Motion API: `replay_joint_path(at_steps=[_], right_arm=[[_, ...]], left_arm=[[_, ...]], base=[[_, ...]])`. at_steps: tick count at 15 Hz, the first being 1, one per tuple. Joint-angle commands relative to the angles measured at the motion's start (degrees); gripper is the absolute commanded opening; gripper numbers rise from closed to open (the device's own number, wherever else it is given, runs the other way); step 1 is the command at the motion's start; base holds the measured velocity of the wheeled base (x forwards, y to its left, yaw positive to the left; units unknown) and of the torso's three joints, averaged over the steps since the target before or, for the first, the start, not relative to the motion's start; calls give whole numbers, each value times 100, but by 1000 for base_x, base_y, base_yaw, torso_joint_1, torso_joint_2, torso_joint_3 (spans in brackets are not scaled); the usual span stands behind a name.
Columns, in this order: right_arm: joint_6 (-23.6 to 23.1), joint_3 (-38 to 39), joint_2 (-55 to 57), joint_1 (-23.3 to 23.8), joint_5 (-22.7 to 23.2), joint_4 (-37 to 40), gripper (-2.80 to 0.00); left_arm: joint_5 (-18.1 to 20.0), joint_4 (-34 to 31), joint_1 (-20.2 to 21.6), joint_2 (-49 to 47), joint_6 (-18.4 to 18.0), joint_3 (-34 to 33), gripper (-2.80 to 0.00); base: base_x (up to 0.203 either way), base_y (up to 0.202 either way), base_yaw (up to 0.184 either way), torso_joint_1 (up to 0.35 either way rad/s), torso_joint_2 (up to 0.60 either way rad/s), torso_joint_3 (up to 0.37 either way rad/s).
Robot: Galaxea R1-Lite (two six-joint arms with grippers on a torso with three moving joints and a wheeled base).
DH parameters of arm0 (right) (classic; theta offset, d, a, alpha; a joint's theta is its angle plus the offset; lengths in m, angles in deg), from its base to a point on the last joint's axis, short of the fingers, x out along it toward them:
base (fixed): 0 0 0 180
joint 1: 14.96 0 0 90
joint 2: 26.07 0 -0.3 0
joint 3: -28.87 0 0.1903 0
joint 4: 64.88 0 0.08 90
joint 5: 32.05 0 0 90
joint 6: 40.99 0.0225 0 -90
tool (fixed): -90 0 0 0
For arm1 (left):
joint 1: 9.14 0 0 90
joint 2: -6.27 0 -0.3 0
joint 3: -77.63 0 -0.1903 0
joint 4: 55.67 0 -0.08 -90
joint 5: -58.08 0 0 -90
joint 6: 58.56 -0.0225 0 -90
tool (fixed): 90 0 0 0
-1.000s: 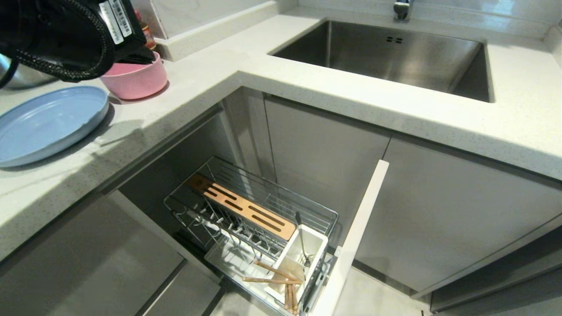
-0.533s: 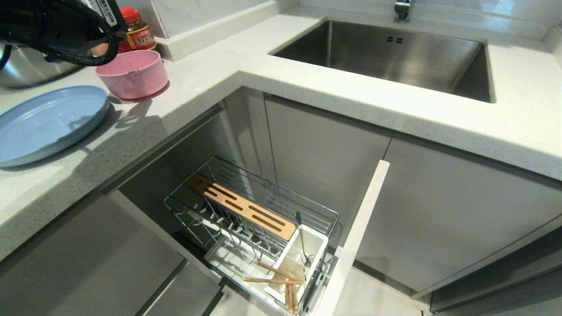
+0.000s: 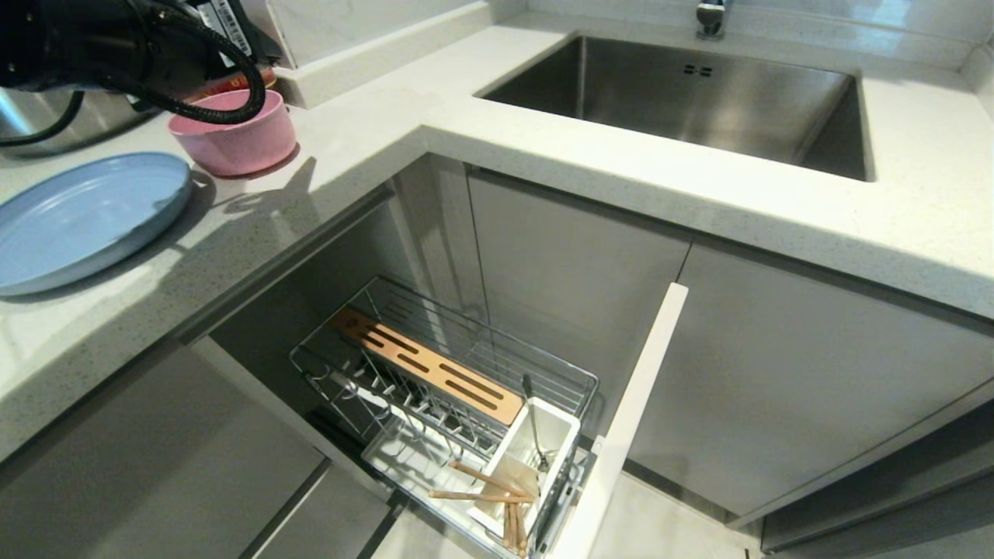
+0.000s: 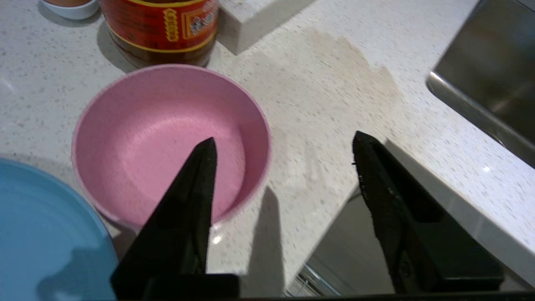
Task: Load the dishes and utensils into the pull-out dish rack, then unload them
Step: Pick up the bowl and place it in the cupboard
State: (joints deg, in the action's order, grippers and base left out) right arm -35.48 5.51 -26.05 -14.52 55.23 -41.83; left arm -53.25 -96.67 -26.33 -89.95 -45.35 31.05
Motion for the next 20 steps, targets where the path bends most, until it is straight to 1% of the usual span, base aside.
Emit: replay_joint_path(at_steps=[1, 4, 5, 6, 12, 15, 20], right_arm=[[3, 0, -25, 0, -1, -3, -280], [3, 0, -28, 0, -1, -3, -280], [3, 0, -22, 0, -1, -3, -280], [3, 0, -28, 0, -1, -3, -280], [3, 0, -29, 0, -1, -3, -280], [3, 0, -29, 0, -1, -3, -280], [3, 0, -29, 0, -1, -3, -280]], left_arm=[[-3, 211, 69, -270, -66, 7, 0], [-2, 266, 144, -466, -175, 42, 0], [-2, 253, 167, -538, -325, 42, 0], [-2, 259, 172, -597, -361, 42, 0], [22, 268, 273, -749, -415, 104, 0], [201, 269, 313, -767, -415, 104, 0], [209, 277, 358, -822, -514, 121, 0]], base=[[0, 0, 0, 0, 0, 0], [0, 0, 0, 0, 0, 0], [0, 0, 0, 0, 0, 0], [0, 0, 0, 0, 0, 0], [0, 0, 0, 0, 0, 0], [0, 0, 0, 0, 0, 0], [0, 0, 0, 0, 0, 0]])
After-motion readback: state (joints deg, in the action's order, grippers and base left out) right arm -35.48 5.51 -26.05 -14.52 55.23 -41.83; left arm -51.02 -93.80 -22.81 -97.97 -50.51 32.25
